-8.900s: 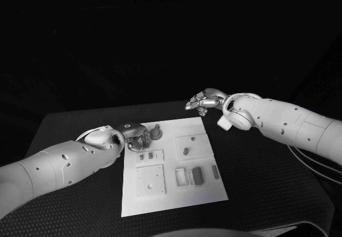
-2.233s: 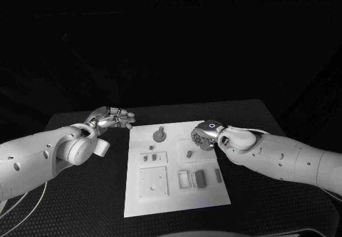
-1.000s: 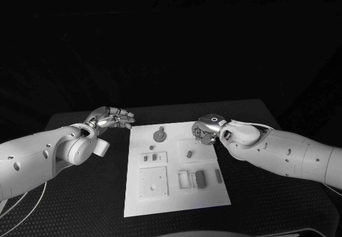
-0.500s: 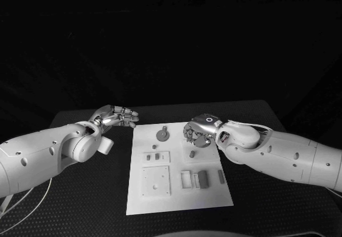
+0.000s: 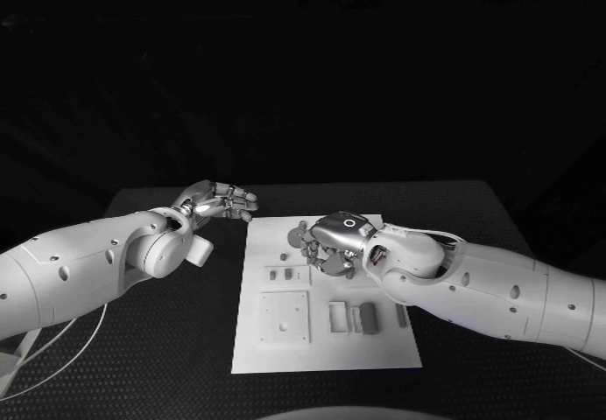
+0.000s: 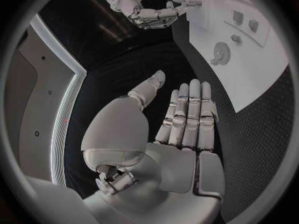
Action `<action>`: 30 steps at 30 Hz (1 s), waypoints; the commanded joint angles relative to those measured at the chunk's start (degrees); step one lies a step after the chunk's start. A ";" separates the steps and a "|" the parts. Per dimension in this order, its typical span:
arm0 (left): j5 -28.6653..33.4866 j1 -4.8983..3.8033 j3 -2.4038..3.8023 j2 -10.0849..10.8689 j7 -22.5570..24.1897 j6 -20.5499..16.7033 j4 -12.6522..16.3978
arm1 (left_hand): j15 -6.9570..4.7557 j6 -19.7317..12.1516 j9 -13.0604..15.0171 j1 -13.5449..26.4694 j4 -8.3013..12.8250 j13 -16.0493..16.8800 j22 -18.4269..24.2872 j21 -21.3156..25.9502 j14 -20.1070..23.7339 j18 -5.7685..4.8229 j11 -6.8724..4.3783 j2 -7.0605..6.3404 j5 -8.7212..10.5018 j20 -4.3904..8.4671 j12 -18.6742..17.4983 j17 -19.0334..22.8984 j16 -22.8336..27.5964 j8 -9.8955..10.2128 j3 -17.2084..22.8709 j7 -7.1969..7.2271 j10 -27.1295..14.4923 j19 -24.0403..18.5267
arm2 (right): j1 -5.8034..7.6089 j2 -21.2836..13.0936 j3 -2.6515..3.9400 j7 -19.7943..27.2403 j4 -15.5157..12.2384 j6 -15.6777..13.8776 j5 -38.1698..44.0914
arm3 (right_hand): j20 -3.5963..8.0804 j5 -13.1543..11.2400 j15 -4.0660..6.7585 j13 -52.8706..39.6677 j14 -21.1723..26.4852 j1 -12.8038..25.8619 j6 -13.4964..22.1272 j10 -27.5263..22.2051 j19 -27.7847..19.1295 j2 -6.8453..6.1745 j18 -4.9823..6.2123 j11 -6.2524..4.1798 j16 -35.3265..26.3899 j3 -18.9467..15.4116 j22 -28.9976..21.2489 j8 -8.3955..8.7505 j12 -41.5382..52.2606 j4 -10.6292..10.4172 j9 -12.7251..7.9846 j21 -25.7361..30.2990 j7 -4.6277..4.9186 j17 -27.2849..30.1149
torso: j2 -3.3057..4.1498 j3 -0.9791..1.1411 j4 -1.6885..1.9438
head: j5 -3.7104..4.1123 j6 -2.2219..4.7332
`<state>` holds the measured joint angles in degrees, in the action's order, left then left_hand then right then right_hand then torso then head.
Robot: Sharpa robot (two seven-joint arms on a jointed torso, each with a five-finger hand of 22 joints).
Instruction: Assemble the parts on the task board
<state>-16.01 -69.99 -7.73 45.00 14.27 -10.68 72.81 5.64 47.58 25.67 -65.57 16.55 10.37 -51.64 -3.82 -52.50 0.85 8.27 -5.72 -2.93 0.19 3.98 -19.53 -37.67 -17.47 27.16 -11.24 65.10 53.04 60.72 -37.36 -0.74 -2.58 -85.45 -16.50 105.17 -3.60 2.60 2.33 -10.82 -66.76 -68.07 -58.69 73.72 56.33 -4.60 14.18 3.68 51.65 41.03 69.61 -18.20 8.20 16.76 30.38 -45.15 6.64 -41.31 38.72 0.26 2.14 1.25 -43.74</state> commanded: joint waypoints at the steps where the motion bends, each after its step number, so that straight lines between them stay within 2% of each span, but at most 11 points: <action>1: 0.24 -0.13 0.05 -0.30 0.66 0.35 -0.24 | 0.00 -0.47 -0.09 0.33 0.09 -0.07 0.11 0.01 -0.34 0.26 -0.10 0.02 -0.21 -0.19 0.08 -0.08 0.40 -0.04 -0.34 0.10 -0.42 -0.02 | -0.70 1.10 -0.60 0.78 0.30 1.11 2.69 | -0.07 0.18 0.10 -0.02 -0.40 0.38 -0.29 0.43 0.34 0.22 0.82 0.10 0.15 0.30 0.02 -0.40 -0.31 -0.02 0.07 -0.16 -0.12 -0.02 | 0.02 0.08 -0.05 | -1.50 -0.29; 4: 0.24 -0.19 0.05 -0.45 0.62 0.43 -0.41 | 0.00 -0.49 -0.09 0.31 0.10 -0.08 0.16 0.01 -0.34 0.26 -0.10 -0.07 -0.21 -0.20 0.08 -0.14 0.45 -0.05 -0.36 0.10 -0.43 -0.04 | -1.52 1.95 -1.28 0.96 0.48 1.24 3.16 | -0.06 0.18 0.10 -0.02 -0.40 0.38 -0.27 0.42 0.33 0.21 0.82 0.10 0.13 0.31 0.02 -0.39 -0.33 -0.01 0.08 -0.15 -0.12 -0.01 | 0.03 0.15 0.04 | -2.47 -0.69; 6: 0.24 -0.21 0.05 -0.49 0.66 0.38 -0.45 | 0.01 -0.52 -0.09 0.31 0.09 -0.09 0.20 0.01 -0.33 0.25 -0.09 -0.12 -0.21 -0.21 0.08 -0.19 0.49 -0.04 -0.39 0.09 -0.45 -0.05 | -2.04 2.42 -1.75 1.03 0.61 1.24 3.33 | -0.06 0.18 0.09 -0.03 -0.40 0.38 -0.27 0.41 0.33 0.21 0.82 0.10 0.12 0.33 0.02 -0.39 -0.34 -0.01 0.09 -0.14 -0.12 -0.01 | 0.07 0.11 0.07 | -3.06 -0.95; 11: 0.24 -0.27 0.05 -0.68 0.75 0.40 -0.54 | 0.01 -0.53 -0.09 0.30 0.08 -0.10 0.23 0.01 -0.33 0.25 -0.08 -0.13 -0.21 -0.21 0.08 -0.24 0.54 -0.05 -0.40 0.09 -0.46 -0.05 | -3.02 3.14 -2.36 1.14 0.72 1.32 3.58 | -0.05 0.18 0.09 -0.04 -0.41 0.38 -0.25 0.40 0.34 0.23 0.82 0.11 0.10 0.35 0.02 -0.39 -0.35 -0.01 0.10 -0.14 -0.12 0.00 | 0.08 0.07 -0.12 | -4.21 -1.38; 16: 0.24 -0.28 0.05 -0.62 0.73 0.46 -0.56 | 0.01 -0.53 -0.09 0.29 0.07 -0.10 0.25 0.01 -0.33 0.25 -0.08 -0.12 -0.21 -0.21 0.09 -0.27 0.56 -0.05 -0.40 0.09 -0.46 -0.05 | -4.19 3.37 -2.51 1.15 0.18 1.37 3.68 | -0.04 0.18 0.09 -0.05 -0.42 0.39 -0.25 0.41 0.35 0.24 0.82 0.11 0.09 0.35 0.01 -0.39 -0.36 -0.01 0.11 -0.14 -0.11 0.00 | 0.07 0.08 -0.21 | -4.38 -1.49; 20: 0.24 -0.28 0.05 -0.58 0.74 0.50 -0.47 | 0.02 -0.53 -0.09 0.30 0.06 -0.10 0.27 0.00 -0.34 0.25 -0.08 -0.11 -0.21 -0.21 0.09 -0.30 0.57 -0.06 -0.40 0.08 -0.46 -0.04 | -4.54 3.84 -2.64 1.20 0.72 1.42 3.79 | -0.03 0.18 0.09 -0.06 -0.43 0.40 -0.24 0.41 0.37 0.25 0.82 0.11 0.08 0.36 0.01 -0.40 -0.36 -0.01 0.12 -0.14 -0.11 0.00 | 0.06 0.16 -0.29 | -4.70 -1.45; 25: 0.24 -0.28 0.05 -0.70 0.74 0.65 -0.42 | 0.02 -0.54 -0.09 0.31 0.05 -0.10 0.30 0.00 -0.35 0.24 -0.08 -0.11 -0.21 -0.22 0.10 -0.34 0.60 -0.07 -0.42 0.08 -0.46 -0.04 | -5.29 4.29 -2.73 1.09 1.66 1.37 3.96 | -0.02 0.18 0.09 -0.08 -0.45 0.41 -0.23 0.41 0.38 0.26 0.82 0.11 0.07 0.37 0.01 -0.39 -0.38 -0.01 0.14 -0.14 -0.11 0.01 | 0.06 0.16 -0.15 | -4.81 -1.23; 30: 0.24 -0.28 0.05 -0.56 0.69 0.65 -0.44 | 0.02 -0.54 -0.09 0.33 0.04 -0.11 0.32 -0.01 -0.35 0.24 -0.08 -0.09 -0.21 -0.22 0.10 -0.38 0.63 -0.07 -0.43 0.08 -0.46 -0.03 | -5.49 4.54 -2.80 1.01 2.00 1.52 4.23 | -0.01 0.18 0.09 -0.09 -0.46 0.41 -0.21 0.41 0.39 0.26 0.82 0.11 0.05 0.38 0.01 -0.39 -0.39 0.00 0.15 -0.14 -0.10 0.02 | 0.09 0.17 -0.04 | -5.02 -1.55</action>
<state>-16.00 -70.14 -7.72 44.46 14.30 -10.62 72.27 5.64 47.39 25.66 -65.57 16.55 10.33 -51.40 -3.82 -52.50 0.85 8.27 -5.72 -2.93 0.19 3.98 -19.84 -37.23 -17.47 27.17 -11.04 65.10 53.04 55.29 -32.92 -3.52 -1.89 -83.46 -15.64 108.31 -3.71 2.60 2.25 -10.85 -66.84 -68.00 -58.49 73.72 56.41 -4.70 14.17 3.68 51.65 41.02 69.56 -18.40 8.20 16.77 30.47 -45.14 6.63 -41.31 38.79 0.42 2.02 -3.67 -45.08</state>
